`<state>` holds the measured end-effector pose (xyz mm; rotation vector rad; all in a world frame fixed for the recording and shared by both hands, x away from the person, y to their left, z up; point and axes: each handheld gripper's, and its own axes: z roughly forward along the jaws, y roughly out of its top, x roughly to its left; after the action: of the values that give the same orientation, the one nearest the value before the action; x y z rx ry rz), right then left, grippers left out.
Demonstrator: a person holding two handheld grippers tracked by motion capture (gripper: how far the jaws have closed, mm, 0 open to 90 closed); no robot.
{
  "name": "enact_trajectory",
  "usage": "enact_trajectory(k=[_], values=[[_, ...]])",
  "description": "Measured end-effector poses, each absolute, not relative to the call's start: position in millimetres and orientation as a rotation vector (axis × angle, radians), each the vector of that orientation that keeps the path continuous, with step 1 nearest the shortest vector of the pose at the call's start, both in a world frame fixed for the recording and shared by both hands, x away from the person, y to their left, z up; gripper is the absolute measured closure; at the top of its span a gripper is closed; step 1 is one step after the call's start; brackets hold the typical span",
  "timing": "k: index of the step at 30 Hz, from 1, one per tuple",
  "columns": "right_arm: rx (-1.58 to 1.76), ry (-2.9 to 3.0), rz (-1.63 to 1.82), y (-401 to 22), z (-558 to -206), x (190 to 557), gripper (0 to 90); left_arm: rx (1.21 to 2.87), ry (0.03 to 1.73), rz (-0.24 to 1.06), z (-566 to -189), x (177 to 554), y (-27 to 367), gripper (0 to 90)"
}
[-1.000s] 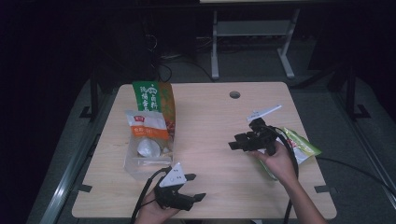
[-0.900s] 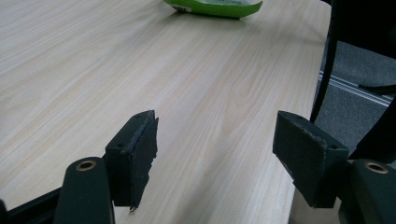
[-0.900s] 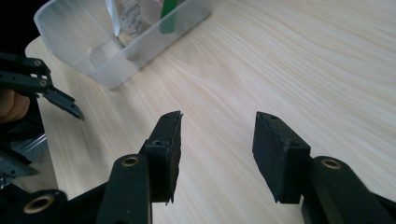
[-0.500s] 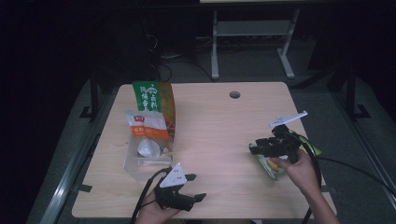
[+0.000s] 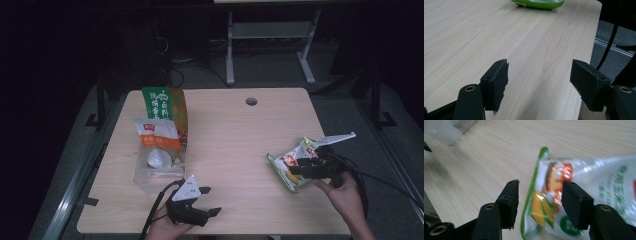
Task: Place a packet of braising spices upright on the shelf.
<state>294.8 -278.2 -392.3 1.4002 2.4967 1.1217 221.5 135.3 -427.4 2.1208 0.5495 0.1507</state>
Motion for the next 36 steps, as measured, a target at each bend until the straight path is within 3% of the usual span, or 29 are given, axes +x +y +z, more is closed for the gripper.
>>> enact_trajectory(k=[12,21,36], values=[[1.526,2.418,1.045,-322,-408,275,45.4,2.131,0.546,0.144,-429,221,133,30.1],[1.645,2.355,1.004,-345,-422,270,38.8,2.131,0.543,0.144,-429,221,132,30.1],[1.817,2.271,1.094,-367,-445,293,35.9,2.132,0.537,0.140,-429,222,131,30.4]])
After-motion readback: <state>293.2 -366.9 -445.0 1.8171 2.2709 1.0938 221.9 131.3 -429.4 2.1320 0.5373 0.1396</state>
